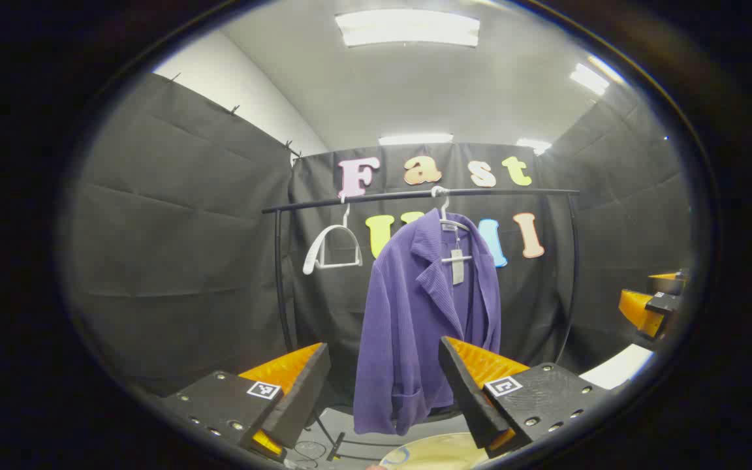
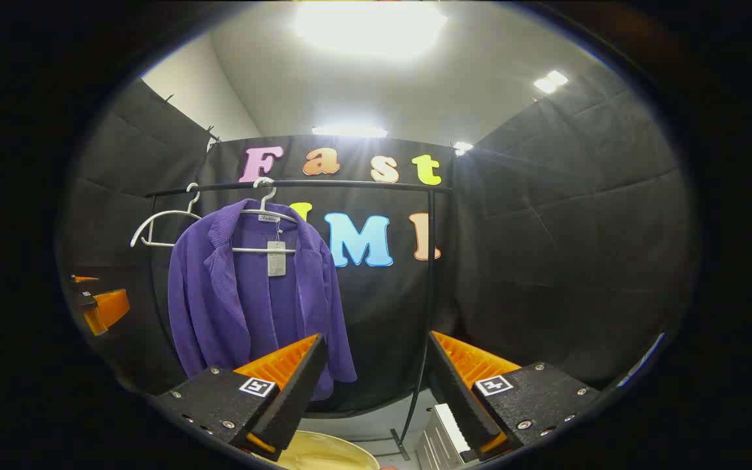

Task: Grasp the clothes on the hanger with both hands and then place them into the laundry hamper below.

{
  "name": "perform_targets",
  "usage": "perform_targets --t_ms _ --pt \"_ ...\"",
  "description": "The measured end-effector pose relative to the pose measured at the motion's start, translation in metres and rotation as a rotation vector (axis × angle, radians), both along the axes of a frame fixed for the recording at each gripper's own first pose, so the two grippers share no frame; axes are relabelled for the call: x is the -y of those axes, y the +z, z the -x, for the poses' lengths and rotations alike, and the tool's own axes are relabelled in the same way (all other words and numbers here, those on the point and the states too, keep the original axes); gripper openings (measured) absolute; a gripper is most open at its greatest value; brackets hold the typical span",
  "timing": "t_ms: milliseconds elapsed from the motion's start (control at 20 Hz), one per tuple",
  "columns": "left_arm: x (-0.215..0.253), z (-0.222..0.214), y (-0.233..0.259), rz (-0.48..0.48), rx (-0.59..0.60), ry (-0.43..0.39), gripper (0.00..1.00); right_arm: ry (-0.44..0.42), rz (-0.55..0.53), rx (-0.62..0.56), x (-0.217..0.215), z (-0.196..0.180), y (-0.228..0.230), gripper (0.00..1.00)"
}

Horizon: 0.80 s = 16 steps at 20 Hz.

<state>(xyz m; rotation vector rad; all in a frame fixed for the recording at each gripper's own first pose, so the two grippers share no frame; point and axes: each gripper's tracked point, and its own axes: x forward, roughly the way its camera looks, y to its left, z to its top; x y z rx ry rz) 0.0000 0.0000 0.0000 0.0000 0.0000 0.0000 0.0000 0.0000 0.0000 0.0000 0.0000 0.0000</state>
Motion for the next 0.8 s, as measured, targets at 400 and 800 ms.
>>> perform_targets --t_ms 400,800 --pt "0.0007 0.0046 -0.0014 -0.011 -0.001 -0.002 1.00 -0.003 0.000 -0.012 0.0015 0.0018 -0.0059 0.95" --pt "0.0004 0.0072 -0.0022 -0.020 -0.002 0.007 1.00 0.002 0.001 -0.015 0.0025 0.0013 -0.0070 0.95"
